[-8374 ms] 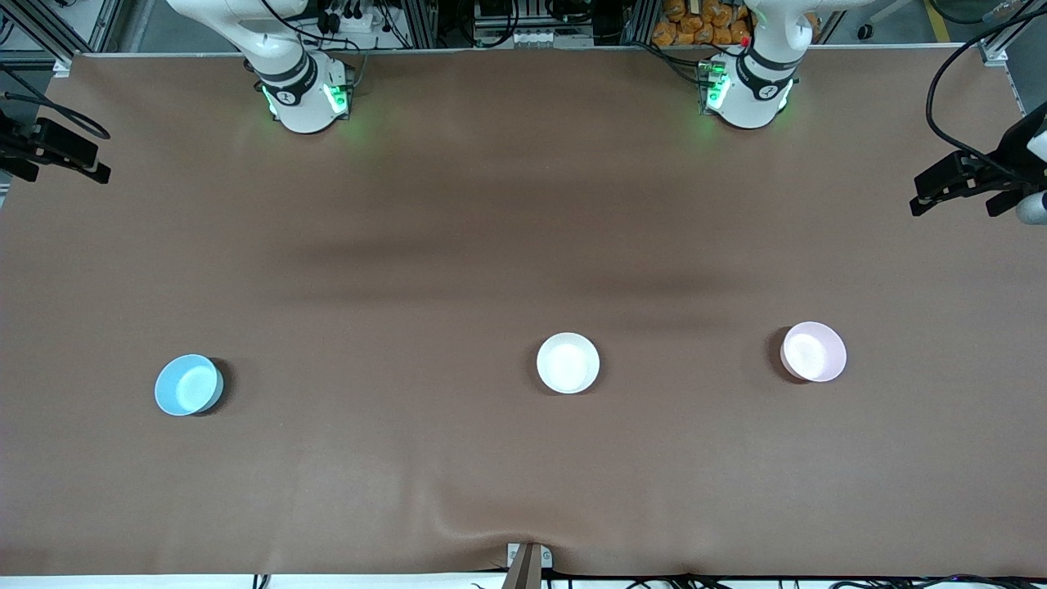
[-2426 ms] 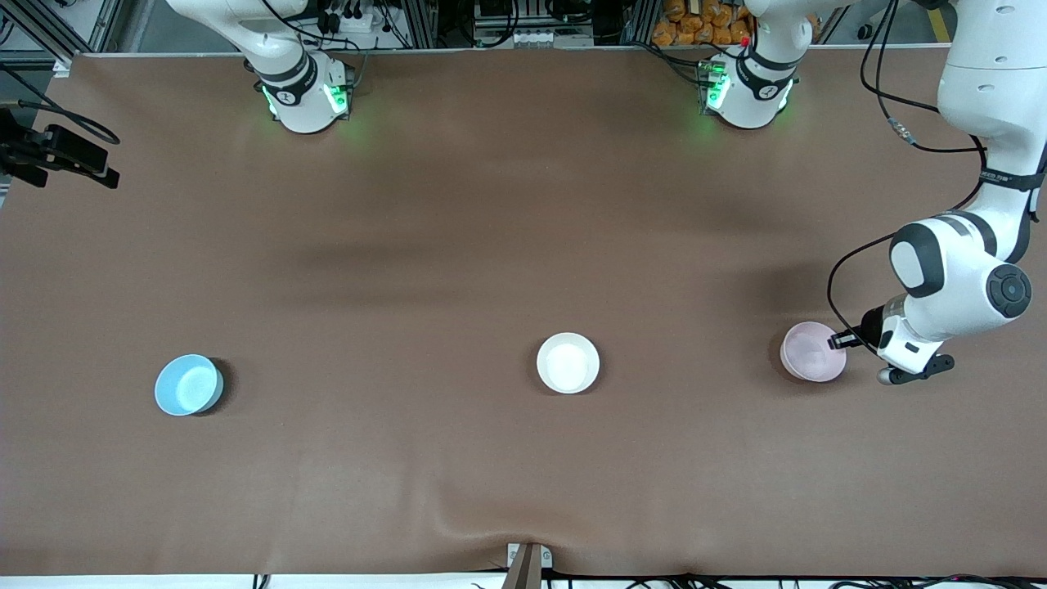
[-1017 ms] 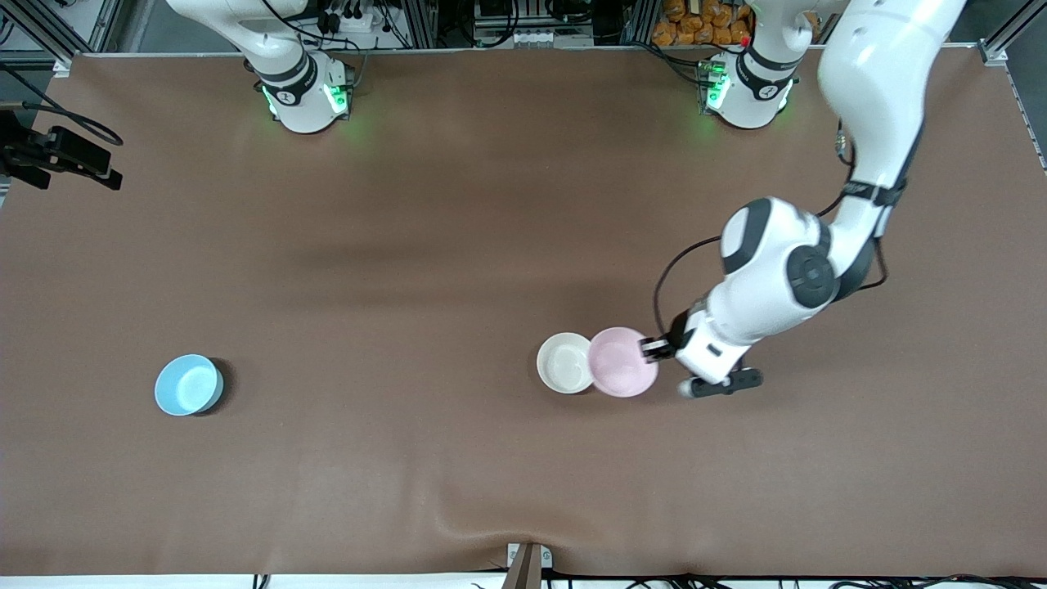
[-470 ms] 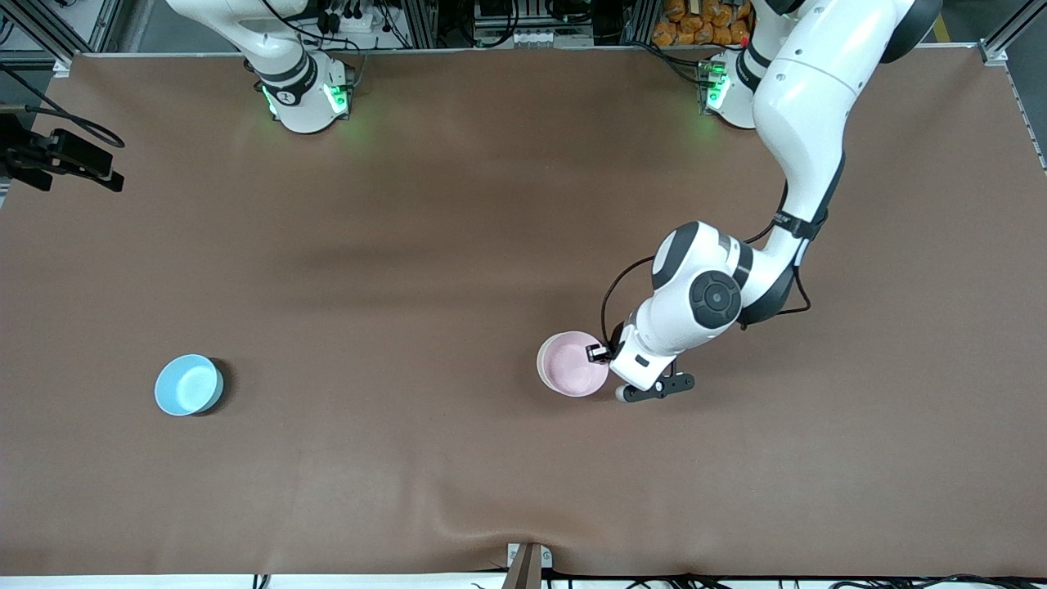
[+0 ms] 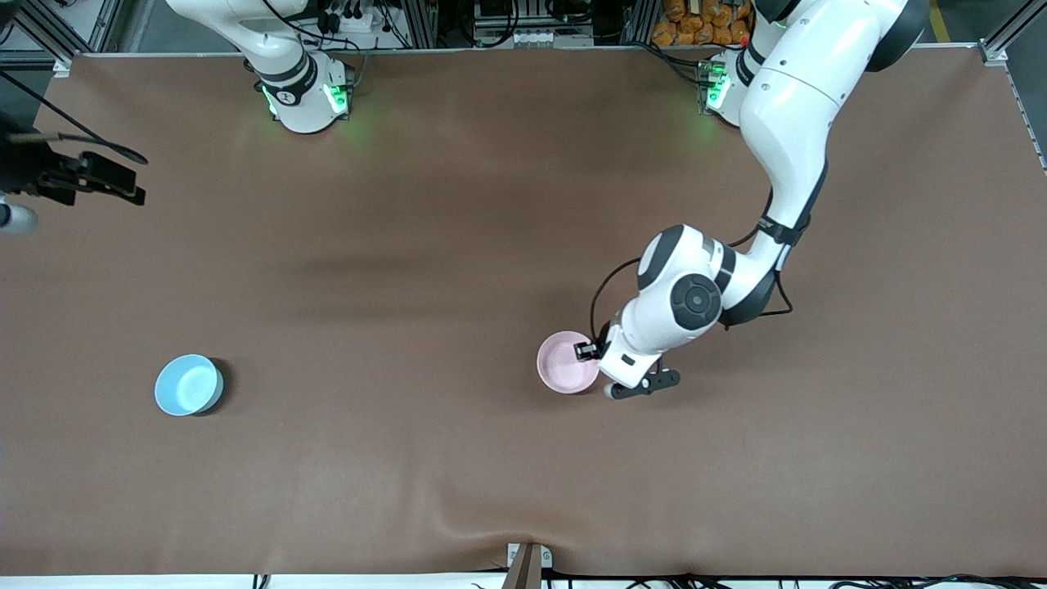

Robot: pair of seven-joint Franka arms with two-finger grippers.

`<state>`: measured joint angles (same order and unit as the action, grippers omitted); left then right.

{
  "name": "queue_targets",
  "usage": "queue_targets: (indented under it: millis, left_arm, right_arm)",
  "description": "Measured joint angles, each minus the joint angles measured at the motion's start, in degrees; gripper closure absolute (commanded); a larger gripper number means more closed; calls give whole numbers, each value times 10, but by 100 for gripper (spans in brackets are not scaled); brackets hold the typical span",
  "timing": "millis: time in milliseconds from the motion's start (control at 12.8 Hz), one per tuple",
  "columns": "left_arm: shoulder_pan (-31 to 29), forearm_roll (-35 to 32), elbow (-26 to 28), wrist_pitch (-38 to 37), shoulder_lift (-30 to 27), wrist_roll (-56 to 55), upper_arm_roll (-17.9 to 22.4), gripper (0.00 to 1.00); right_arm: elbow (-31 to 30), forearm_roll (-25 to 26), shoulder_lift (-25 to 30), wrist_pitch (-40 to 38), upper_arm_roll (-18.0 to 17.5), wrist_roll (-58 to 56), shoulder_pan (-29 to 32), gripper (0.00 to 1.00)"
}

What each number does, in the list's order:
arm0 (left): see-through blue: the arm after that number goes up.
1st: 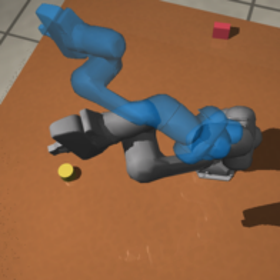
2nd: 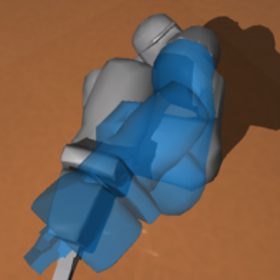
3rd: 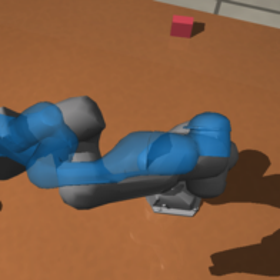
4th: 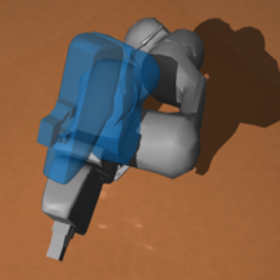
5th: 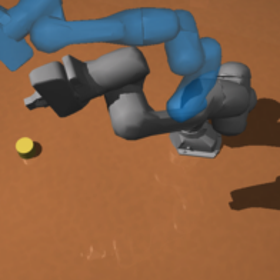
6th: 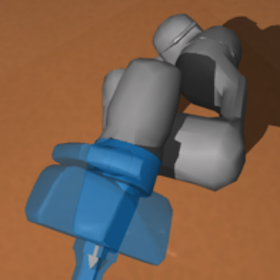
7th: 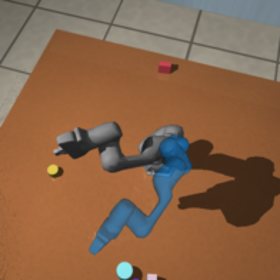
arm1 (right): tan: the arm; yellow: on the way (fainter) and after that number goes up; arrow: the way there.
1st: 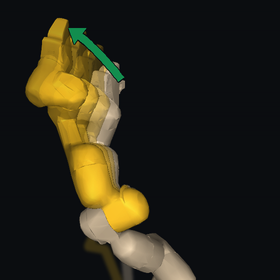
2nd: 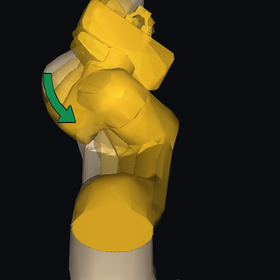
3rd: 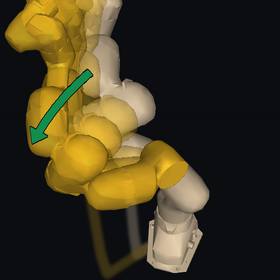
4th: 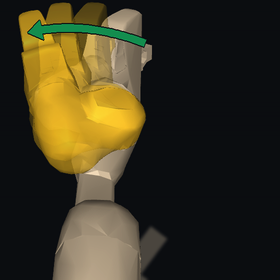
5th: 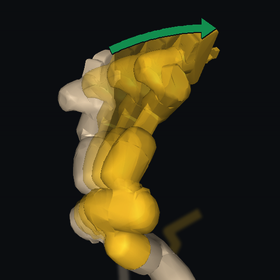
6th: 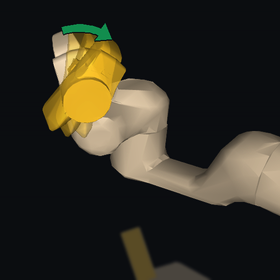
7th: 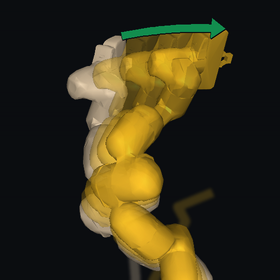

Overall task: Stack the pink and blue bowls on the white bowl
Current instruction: 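Lower the pink bowl into the white bowl and open the left gripper, then withdraw the left gripper while the right gripper reaches the blue bowl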

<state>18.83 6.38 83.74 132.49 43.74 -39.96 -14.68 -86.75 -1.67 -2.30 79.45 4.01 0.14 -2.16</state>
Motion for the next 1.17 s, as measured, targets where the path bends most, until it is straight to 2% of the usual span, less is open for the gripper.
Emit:
queue_targets:
  millis: [157, 391, 548, 783, 939, 1174]
  left_arm:
    - [7, 0, -11, -5, -5, -11, 2, 0]
    - [-8, -31, -33, -114, -69, -11, 38, 0]
    - [-47, -45, -37, -211, -142, -11, 49, 0]
    - [-118, -71, -37, -306, -236, 6, 52, 0]
    - [-154, -79, -36, -351, -288, 46, 52, 0]
    - [-207, -79, -34, -408, -354, 128, 52, 0]
  right_arm:
    - [-1, 2, -30, 33, 5, 0, 12, 0]
    - [-2, 2, -80, 88, 7, 0, 27, 0]
    - [-2, 2, -111, 113, 7, 0, 34, 0]
    - [-4, 1, -170, 175, 8, 0, 50, 0]
    - [-3, -30, -217, 221, 8, 3, 66, 0]
    - [1, -67, -243, 235, 8, -6, 93, 0]
